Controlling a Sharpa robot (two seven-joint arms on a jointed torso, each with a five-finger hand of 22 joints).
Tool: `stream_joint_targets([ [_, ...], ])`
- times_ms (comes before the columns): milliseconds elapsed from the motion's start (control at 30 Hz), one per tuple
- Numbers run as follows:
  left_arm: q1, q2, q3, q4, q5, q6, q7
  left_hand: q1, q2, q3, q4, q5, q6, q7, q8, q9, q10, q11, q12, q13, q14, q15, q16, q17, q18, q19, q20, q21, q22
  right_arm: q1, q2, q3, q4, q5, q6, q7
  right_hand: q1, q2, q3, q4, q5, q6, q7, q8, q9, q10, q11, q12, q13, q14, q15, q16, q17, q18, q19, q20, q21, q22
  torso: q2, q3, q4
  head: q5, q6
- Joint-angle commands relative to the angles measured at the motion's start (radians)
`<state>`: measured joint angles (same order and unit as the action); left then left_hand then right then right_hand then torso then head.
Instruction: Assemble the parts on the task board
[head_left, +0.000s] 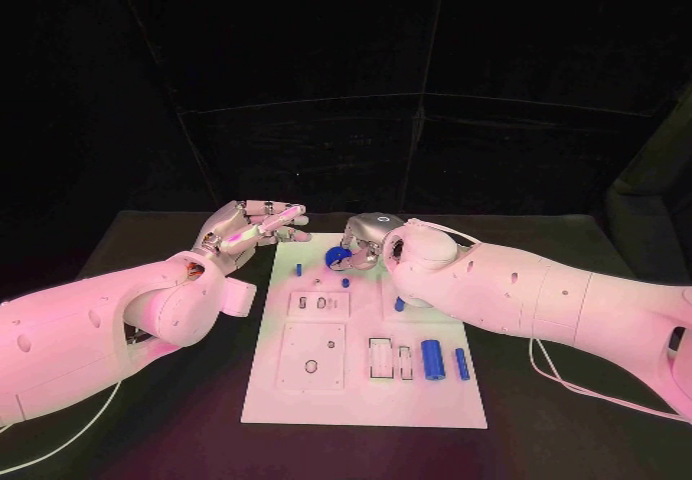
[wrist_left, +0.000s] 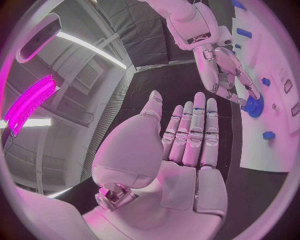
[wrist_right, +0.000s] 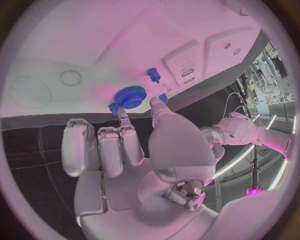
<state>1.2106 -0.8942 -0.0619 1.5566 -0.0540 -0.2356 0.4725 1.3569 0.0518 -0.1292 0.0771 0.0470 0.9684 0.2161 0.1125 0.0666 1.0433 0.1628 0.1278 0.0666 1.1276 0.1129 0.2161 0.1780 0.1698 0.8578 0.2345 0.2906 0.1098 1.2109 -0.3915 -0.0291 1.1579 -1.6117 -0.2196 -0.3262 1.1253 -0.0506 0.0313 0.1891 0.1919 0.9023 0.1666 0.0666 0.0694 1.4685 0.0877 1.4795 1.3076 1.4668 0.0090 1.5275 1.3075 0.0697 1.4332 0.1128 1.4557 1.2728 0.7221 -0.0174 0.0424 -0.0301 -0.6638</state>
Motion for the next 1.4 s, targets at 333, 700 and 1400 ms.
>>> stream_joint_targets([
  [333, 0.001, -0.001, 0.001, 0.001, 0.001, 0.008, 0.001, 0.005, 0.005, 0.0, -0.006, 0.002, -0.005, 0.005, -0.005, -0.001, -0.001, 0.004, -0.006, -0.002, 0.0, 0.006, -0.006, 0.002, 0.015, 0.008, 0.002, -0.007, -0.002, 0.002, -0.012, 0.0, 0.005, 0.027, -0.033, 0.025, 0.015, 0.02, -0.03, 0.015, 0.043, -0.004, 0.005, 0.0, -0.002, 0.044, -0.003, 0.005, 0.186, 0.079, -0.002, 0.005, 0.142, -0.011, 0.003, -0.001, 0.006, 0.006, 0.0, 0.0, -0.0009, 0.0, -0.001],
  [700, 0.002, -0.007, 0.001, -0.001, 0.001, 0.008, 0.003, 0.007, 0.007, 0.001, -0.008, 0.002, -0.007, 0.006, -0.007, -0.001, -0.003, 0.005, -0.008, -0.002, 0.001, 0.006, -0.007, 0.002, 0.015, 0.009, 0.002, -0.007, -0.003, 0.002, -0.161, 0.0, 0.122, 0.199, -0.252, 0.284, 0.111, 0.021, -0.035, -0.038, 0.117, 0.014, 0.003, 0.0, -0.002, 0.039, -0.006, -0.003, 0.18, 0.075, -0.004, -0.001, 0.127, -0.011, 0.0, -0.002, 0.005, 0.003, -0.005, 0.0005, -0.009, 0.0, 0.004],
  [1400, 0.0, 0.009, 0.001, -0.032, 0.001, 0.017, 0.004, 0.013, 0.011, 0.001, -0.016, 0.002, -0.002, 0.003, -0.007, 0.0, 0.003, 0.003, -0.008, 0.0, 0.003, 0.005, -0.011, 0.004, 0.015, 0.011, 0.002, -0.009, -0.005, -0.001, -0.401, -0.002, 0.067, 0.525, -0.045, 0.496, 0.264, -0.01, -0.027, -0.189, 0.12, 0.039, -0.008, 0.005, -0.003, 0.02, -0.018, -0.033, 0.158, 0.073, -0.017, -0.008, 0.119, -0.005, -0.021, -0.014, -0.013, -0.03, 0.0, 0.0221, -0.0459, -0.003, 0.015],
])
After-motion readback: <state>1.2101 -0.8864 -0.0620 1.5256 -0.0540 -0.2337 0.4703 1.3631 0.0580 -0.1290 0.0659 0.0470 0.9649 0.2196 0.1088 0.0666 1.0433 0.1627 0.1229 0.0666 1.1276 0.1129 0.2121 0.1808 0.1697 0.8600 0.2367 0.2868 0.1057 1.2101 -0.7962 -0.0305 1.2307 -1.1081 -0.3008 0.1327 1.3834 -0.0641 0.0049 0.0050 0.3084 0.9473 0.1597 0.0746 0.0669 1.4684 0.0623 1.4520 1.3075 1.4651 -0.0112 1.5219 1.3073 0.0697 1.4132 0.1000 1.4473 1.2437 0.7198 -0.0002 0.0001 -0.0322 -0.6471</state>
